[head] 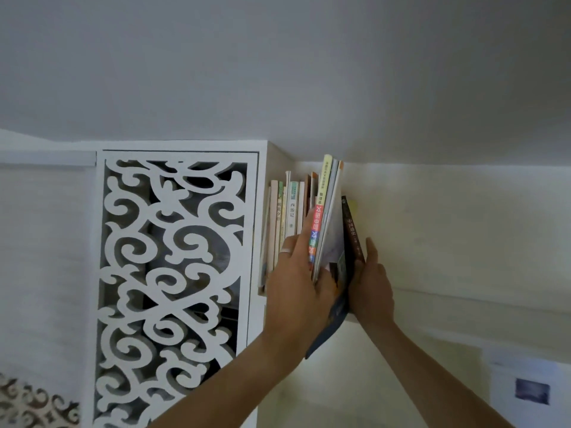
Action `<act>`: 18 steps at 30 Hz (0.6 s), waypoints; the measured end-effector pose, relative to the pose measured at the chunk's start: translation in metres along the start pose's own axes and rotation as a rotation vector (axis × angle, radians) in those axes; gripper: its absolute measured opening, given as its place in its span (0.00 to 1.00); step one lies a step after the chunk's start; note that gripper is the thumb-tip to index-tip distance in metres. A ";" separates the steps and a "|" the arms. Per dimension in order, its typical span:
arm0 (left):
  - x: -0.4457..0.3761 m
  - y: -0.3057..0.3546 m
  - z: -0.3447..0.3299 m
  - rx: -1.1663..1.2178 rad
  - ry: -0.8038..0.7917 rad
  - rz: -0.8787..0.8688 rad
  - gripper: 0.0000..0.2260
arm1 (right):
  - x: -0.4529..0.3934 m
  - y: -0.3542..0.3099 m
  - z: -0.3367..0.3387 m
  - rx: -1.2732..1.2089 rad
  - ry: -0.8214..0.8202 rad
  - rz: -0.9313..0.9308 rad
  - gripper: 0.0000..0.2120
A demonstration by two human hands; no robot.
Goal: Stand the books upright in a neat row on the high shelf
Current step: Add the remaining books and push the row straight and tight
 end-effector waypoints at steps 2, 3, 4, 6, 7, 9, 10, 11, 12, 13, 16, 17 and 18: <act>0.001 -0.001 0.016 -0.031 0.017 -0.027 0.31 | 0.009 -0.021 -0.006 -0.057 0.104 0.069 0.25; 0.000 -0.002 0.025 -0.038 0.025 -0.034 0.31 | 0.012 -0.031 -0.009 -0.053 0.155 0.102 0.25; -0.001 -0.004 0.034 -0.044 0.034 -0.039 0.31 | 0.013 -0.038 -0.015 -0.020 0.195 0.118 0.27; -0.005 -0.010 0.054 -0.058 0.068 -0.031 0.29 | 0.016 -0.049 -0.028 0.065 0.242 0.101 0.35; -0.008 -0.013 0.063 -0.065 0.092 -0.021 0.28 | 0.017 -0.053 -0.032 0.095 0.255 0.088 0.40; -0.012 -0.019 0.080 -0.097 0.130 0.003 0.28 | 0.018 -0.060 -0.043 0.151 0.259 0.094 0.53; -0.013 -0.022 0.087 -0.111 0.145 0.009 0.29 | 0.018 -0.064 -0.047 0.167 0.254 0.097 0.59; -0.013 -0.025 0.093 -0.119 0.153 0.014 0.29 | 0.018 -0.069 -0.051 0.168 0.243 0.089 0.64; -0.014 -0.028 0.098 -0.125 0.154 0.019 0.31 | 0.016 -0.074 -0.054 0.160 0.230 0.069 0.68; -0.014 -0.031 0.102 -0.135 0.152 0.026 0.32 | 0.015 -0.079 -0.057 0.147 0.210 0.043 0.70; -0.014 -0.036 0.106 -0.158 0.137 0.044 0.34 | 0.017 -0.093 -0.060 0.154 0.157 0.030 0.72; -0.014 -0.037 0.106 -0.165 0.134 0.045 0.34 | 0.018 -0.097 -0.062 0.168 0.153 0.064 0.70; -0.015 -0.037 0.106 -0.174 0.129 0.041 0.34 | 0.019 -0.100 -0.064 0.173 0.155 0.092 0.69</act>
Point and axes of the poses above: each hand's wrist, its own x-axis away from the middle knuckle, its own z-axis out of the back of the hand, y = z × x, the point moved 1 cm from there along -x, towards the middle knuckle, and after that the axes turned 1 degree about -x, right-handed, at the moved point
